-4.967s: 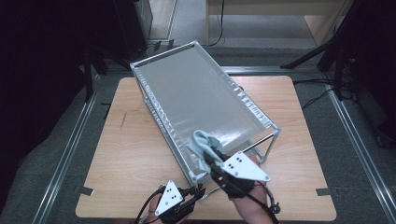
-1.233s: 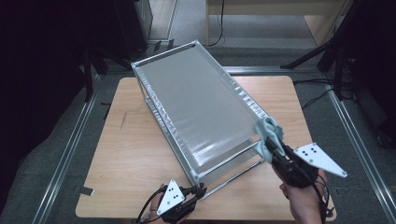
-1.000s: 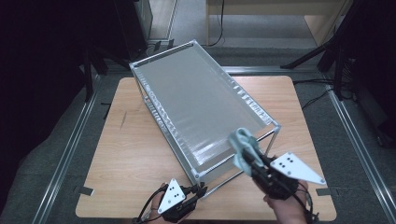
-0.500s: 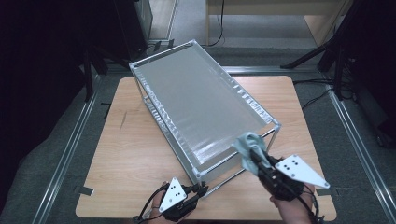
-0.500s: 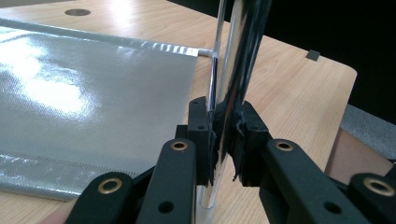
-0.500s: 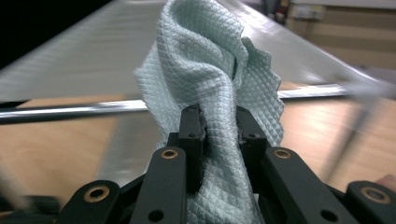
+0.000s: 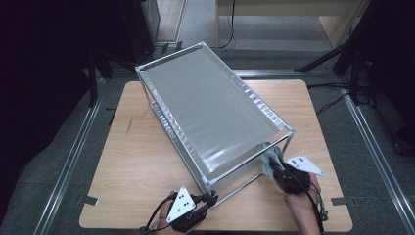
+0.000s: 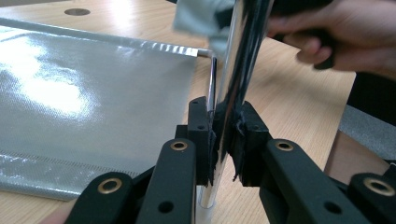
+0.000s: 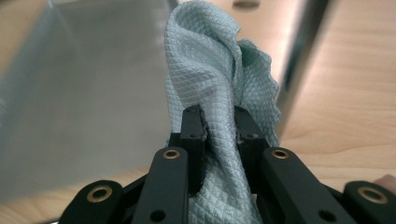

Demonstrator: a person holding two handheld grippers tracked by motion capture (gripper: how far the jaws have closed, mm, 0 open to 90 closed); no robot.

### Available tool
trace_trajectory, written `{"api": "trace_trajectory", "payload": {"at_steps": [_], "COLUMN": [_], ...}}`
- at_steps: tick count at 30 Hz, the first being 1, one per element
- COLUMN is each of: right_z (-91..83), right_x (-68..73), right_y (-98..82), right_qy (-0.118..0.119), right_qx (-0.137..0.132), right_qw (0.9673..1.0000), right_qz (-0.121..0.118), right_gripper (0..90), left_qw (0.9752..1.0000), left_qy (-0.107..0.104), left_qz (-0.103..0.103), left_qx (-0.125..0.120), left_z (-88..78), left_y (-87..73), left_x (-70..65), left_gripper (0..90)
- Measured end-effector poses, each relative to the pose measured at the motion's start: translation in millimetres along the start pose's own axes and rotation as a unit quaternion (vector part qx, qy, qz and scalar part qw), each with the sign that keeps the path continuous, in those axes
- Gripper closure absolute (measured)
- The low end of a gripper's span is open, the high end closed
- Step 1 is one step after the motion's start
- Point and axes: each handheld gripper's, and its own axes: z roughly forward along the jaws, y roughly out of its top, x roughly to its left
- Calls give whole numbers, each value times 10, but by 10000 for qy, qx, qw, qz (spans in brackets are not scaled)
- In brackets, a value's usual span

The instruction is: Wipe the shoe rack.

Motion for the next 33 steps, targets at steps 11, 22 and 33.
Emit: {"api": "trace_trajectory", "payload": {"at_steps": [11, 22, 33], "right_z": [366, 270, 113], "right_x": [693, 822, 51], "right_y": [-290, -327, -331], "right_qy": [833, 1439, -41], "right_qx": [915, 991, 1092], "right_qw": [9893, 9779, 9925], "right_qz": [-775, -1151, -545], "right_gripper": [775, 768, 776], "left_qw": [10000, 9999, 9996], "left_qy": [14, 110, 221], "left_qz": [-8, 79, 200], "left_qx": [-5, -9, 5], "left_z": [3, -18, -21], "left_y": [1, -8, -5], "left_x": [-3, -18, -32], "left_gripper": [800, 802, 806]}}
